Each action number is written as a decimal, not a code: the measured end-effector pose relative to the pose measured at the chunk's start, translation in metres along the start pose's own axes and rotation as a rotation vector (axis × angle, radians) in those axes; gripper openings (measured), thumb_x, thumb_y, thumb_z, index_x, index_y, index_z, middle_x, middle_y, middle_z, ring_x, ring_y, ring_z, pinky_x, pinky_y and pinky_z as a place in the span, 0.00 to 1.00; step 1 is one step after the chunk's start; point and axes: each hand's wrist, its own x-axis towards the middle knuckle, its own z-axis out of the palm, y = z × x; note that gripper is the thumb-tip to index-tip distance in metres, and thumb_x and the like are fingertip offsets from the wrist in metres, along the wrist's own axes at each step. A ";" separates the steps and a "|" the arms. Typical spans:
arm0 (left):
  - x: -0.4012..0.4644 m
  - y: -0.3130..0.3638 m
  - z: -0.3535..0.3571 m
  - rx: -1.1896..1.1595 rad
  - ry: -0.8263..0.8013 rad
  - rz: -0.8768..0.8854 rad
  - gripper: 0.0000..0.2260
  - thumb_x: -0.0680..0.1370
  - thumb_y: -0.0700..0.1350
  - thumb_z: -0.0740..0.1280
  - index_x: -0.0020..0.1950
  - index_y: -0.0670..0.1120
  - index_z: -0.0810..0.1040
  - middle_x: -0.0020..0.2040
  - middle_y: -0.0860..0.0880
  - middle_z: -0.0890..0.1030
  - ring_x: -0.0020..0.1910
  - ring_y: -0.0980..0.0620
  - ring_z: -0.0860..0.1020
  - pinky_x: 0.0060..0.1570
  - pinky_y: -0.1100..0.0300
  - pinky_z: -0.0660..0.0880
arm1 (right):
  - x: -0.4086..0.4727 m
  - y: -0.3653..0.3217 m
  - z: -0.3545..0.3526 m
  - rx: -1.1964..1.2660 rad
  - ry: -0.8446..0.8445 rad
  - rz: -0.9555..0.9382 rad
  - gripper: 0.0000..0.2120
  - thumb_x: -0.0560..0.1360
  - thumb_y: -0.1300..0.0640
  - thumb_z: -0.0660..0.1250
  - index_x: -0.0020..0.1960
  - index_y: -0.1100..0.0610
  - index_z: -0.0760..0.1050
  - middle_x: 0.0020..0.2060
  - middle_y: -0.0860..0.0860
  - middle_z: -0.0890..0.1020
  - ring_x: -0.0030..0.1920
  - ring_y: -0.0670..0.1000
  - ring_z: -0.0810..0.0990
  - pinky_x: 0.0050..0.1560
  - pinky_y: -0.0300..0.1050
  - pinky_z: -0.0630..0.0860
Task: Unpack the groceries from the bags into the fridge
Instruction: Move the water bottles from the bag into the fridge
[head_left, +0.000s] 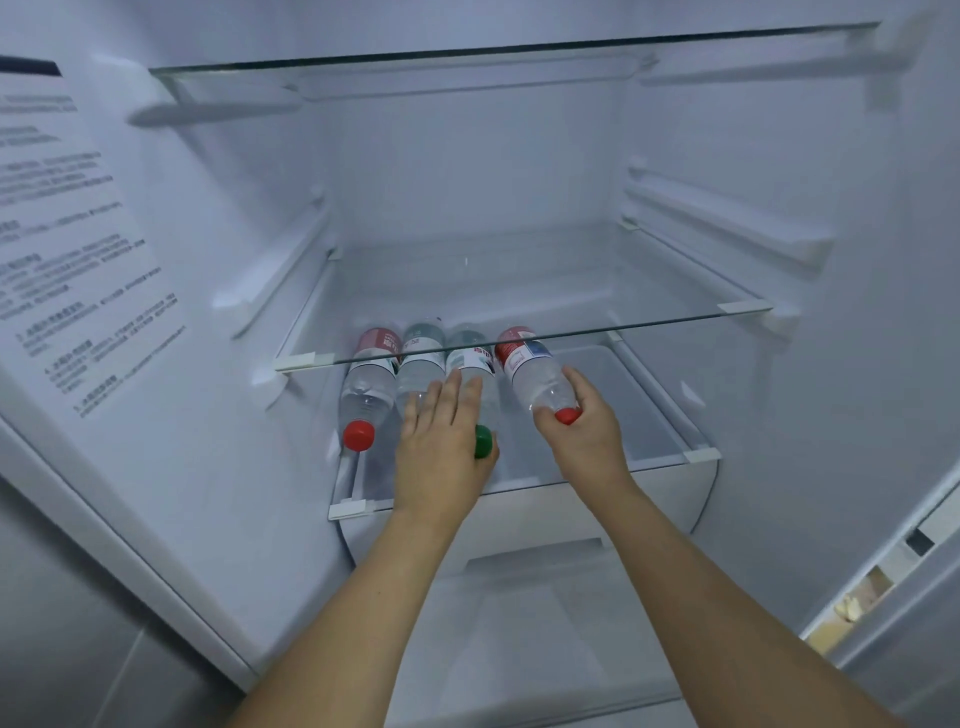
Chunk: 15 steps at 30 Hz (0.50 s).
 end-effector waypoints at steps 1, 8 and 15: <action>0.002 0.000 0.003 0.055 0.001 -0.002 0.32 0.74 0.51 0.72 0.75 0.44 0.67 0.75 0.42 0.68 0.73 0.41 0.67 0.74 0.43 0.54 | 0.003 0.001 0.001 -0.019 -0.015 0.010 0.27 0.76 0.61 0.68 0.73 0.52 0.66 0.57 0.46 0.75 0.53 0.46 0.76 0.37 0.25 0.71; 0.018 0.003 0.009 0.163 -0.059 -0.031 0.35 0.77 0.52 0.66 0.79 0.47 0.56 0.79 0.45 0.58 0.77 0.43 0.58 0.76 0.41 0.44 | 0.024 0.005 0.003 -0.161 -0.103 -0.019 0.30 0.76 0.59 0.68 0.76 0.53 0.62 0.66 0.50 0.74 0.62 0.49 0.75 0.58 0.39 0.72; 0.029 0.005 0.013 0.202 -0.091 -0.086 0.34 0.79 0.55 0.61 0.80 0.46 0.51 0.80 0.45 0.56 0.79 0.44 0.54 0.75 0.41 0.44 | 0.039 0.007 0.008 -0.244 -0.144 -0.086 0.31 0.75 0.57 0.67 0.76 0.54 0.62 0.70 0.52 0.71 0.67 0.52 0.72 0.68 0.49 0.70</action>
